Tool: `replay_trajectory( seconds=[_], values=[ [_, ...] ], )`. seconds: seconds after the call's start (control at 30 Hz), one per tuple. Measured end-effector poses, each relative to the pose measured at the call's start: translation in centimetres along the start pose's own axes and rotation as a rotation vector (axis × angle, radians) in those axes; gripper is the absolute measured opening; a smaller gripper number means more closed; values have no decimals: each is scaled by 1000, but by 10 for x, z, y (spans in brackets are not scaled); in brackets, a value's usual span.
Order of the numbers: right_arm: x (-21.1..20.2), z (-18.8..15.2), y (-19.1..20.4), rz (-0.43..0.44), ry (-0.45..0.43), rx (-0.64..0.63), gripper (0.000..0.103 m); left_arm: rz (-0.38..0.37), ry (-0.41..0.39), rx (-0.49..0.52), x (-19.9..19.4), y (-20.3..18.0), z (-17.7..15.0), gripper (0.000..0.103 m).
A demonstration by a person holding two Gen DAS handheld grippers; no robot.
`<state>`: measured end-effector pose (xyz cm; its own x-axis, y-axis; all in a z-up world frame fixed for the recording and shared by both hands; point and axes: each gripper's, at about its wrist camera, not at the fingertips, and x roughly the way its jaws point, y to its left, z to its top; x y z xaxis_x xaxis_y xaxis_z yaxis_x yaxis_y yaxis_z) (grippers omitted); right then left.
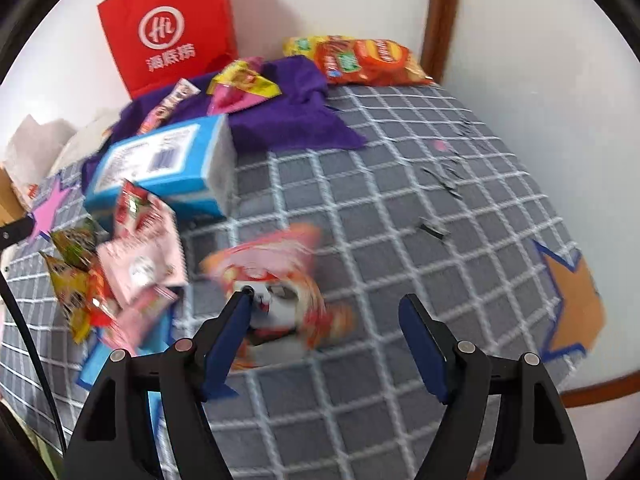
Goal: Organize snacks
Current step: 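Grasp the panda-printed pink bag with right gripper while left approaches yellow packet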
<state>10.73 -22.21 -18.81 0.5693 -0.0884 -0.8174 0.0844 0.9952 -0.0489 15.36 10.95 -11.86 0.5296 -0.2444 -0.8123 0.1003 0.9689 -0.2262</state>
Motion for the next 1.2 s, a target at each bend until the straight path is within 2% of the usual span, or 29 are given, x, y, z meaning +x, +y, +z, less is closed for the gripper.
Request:
replay_trajectory(
  seconds=[0.17,0.33,0.43,0.53,0.63,0.67,0.73,0.8,1.07,1.2],
  values=[
    [-13,2,-5,51,-42,-5,76,2,-6,-9,-2,-4,-4,62],
    [-22,13,22,70,-105,-158,76,24,-11,-5,-6,-6,-7,62],
    [-16,18,42,122,-109,-280,84,29,-13,-27,-6,-4,-7,62],
    [9,19,57,86,-58,-369,84,46,-6,-39,-4,-2,-10,62],
    [26,15,57,37,-30,-403,84,60,-3,-48,-3,1,-12,62],
    [29,13,55,42,-21,-408,84,63,-3,-53,-3,2,-13,62],
    [33,9,48,95,23,-385,72,70,1,-64,-2,4,-16,62],
    [36,3,43,111,40,-369,68,70,9,-69,0,4,-19,62],
    [41,-16,32,147,27,-323,67,-19,38,-49,14,-20,-35,62],
    [39,-24,24,173,6,-280,65,-5,79,-49,32,-31,-41,62]
  ],
)
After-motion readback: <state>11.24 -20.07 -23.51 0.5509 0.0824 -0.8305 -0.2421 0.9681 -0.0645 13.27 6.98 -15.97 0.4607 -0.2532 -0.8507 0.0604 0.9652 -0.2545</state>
